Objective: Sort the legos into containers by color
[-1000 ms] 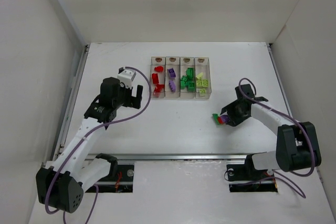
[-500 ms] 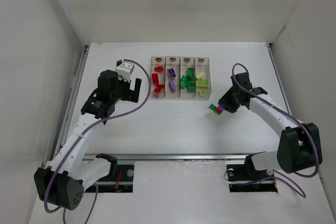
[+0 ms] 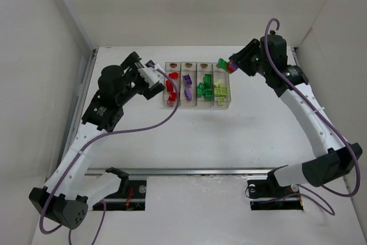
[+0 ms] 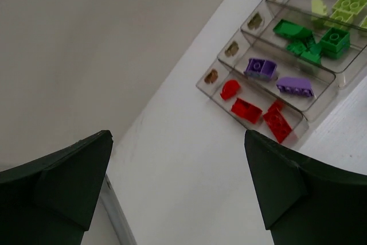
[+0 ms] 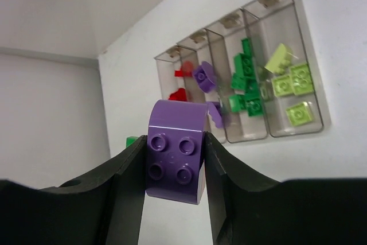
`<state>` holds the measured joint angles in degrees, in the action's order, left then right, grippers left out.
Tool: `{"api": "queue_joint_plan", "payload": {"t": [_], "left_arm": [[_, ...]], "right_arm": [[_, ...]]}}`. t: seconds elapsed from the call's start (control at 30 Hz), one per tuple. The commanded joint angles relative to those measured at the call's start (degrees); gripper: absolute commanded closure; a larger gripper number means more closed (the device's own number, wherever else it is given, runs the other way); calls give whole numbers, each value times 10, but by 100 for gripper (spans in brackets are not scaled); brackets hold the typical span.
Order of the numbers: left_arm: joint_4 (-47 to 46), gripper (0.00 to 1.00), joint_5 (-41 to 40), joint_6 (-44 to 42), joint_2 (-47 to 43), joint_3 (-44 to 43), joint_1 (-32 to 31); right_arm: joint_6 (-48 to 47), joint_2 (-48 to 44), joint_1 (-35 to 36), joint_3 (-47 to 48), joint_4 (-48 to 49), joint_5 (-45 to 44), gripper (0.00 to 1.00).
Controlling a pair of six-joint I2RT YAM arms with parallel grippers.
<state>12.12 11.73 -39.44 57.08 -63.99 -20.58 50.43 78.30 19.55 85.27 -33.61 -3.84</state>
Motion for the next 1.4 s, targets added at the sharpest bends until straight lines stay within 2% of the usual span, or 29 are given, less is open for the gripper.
{"api": "queue_joint_plan", "payload": {"t": [0.0, 0.1, 0.13, 0.17, 0.2, 0.3, 0.37, 0.4, 0.6, 0.7, 0.8, 0.93, 1.13, 1.37], "left_arm": [[-103, 1, 68, -131, 22, 2, -37], [-148, 1, 5, -170, 70, -32, -98], [-169, 1, -22, -189, 99, -37, -138], [-190, 1, -75, -201, 113, -37, -159], [-241, 1, -103, -208, 127, -44, -180], [-307, 1, -151, -193, 182, -57, -231], [-341, 1, -145, -154, 212, -68, -231], [-341, 7, -140, -126, 221, -79, -231], [-356, 28, -80, -120, 267, -91, -220], [-377, 33, -107, -125, 291, -91, -215], [-385, 33, -123, -106, 291, -86, -209], [-385, 32, -77, -95, 279, -64, -204], [-366, 29, -14, -13, 273, -58, -191], [-366, 27, -26, 1, 273, -65, -185]], "right_arm": [[5, 26, 8, 65, 21, 9, 100], [26, 45, 8, 87, 44, 21, 100], [53, 54, 8, 92, 59, 27, 100], [71, 54, 8, 92, 71, 33, 100], [90, 62, 8, 92, 84, 52, 100], [163, 93, 8, 81, 138, 93, 100], [202, 121, 8, 81, 158, 127, 100], [209, 128, 14, 86, 165, 137, 100], [246, 140, 24, 64, 190, 154, 100], [266, 140, 24, 52, 195, 161, 100], [272, 126, 24, 38, 195, 161, 100], [282, 113, 24, 25, 195, 161, 100], [303, 96, 24, 2, 215, 166, 100], [309, 79, 24, -10, 226, 166, 100]]}}
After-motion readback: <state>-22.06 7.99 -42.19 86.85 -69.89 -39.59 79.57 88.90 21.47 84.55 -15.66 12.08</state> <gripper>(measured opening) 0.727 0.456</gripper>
